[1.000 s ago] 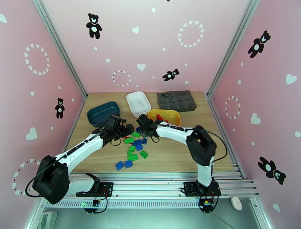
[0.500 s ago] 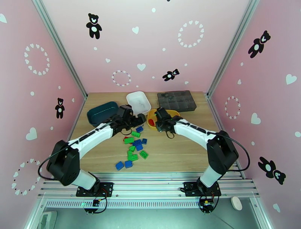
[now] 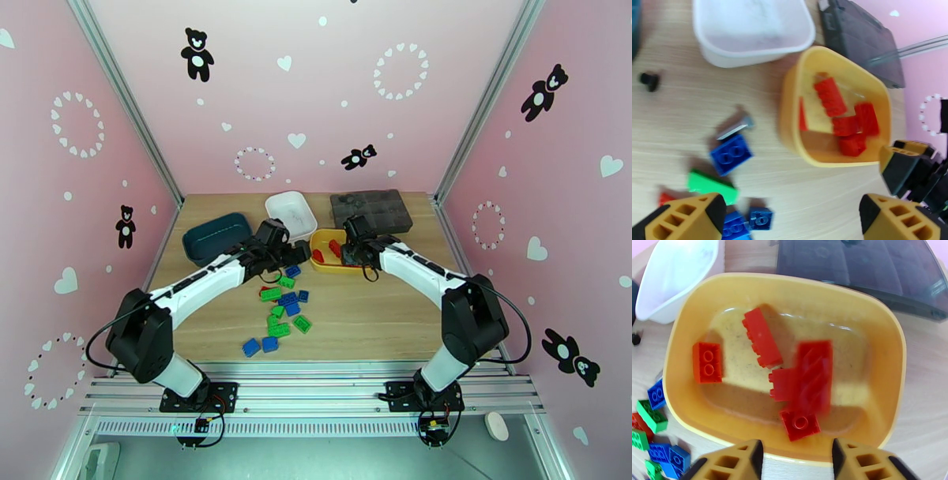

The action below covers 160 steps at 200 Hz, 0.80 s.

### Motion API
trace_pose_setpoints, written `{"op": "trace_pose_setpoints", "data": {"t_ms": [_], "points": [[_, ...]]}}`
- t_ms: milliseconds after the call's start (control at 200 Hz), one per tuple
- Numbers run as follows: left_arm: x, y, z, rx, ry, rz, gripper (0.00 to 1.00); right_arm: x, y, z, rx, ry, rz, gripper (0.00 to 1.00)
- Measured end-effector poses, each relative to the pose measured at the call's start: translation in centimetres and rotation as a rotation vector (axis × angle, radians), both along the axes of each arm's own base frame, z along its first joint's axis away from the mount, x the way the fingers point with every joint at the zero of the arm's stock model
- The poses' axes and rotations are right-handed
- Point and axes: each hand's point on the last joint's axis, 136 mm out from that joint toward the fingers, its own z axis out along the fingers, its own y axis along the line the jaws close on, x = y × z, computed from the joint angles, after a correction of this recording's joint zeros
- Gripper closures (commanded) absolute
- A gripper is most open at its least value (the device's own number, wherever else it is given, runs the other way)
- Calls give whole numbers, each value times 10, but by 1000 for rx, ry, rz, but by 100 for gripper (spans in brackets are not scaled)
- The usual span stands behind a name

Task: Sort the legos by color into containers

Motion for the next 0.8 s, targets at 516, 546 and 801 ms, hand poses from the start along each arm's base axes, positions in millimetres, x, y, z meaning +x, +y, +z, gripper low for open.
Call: {"op": "trace_pose_setpoints", "data": {"t_ms": [516, 546, 801], "points": [[-46, 114, -67, 215, 118, 207, 21, -32, 65, 8, 16, -5, 172, 39], [-50, 117, -72, 223, 130, 211, 21, -35, 71, 9, 18, -7, 187, 39], [-67, 134, -103, 270, 196, 240, 18, -55, 109, 21, 34, -33, 278, 39]]}}
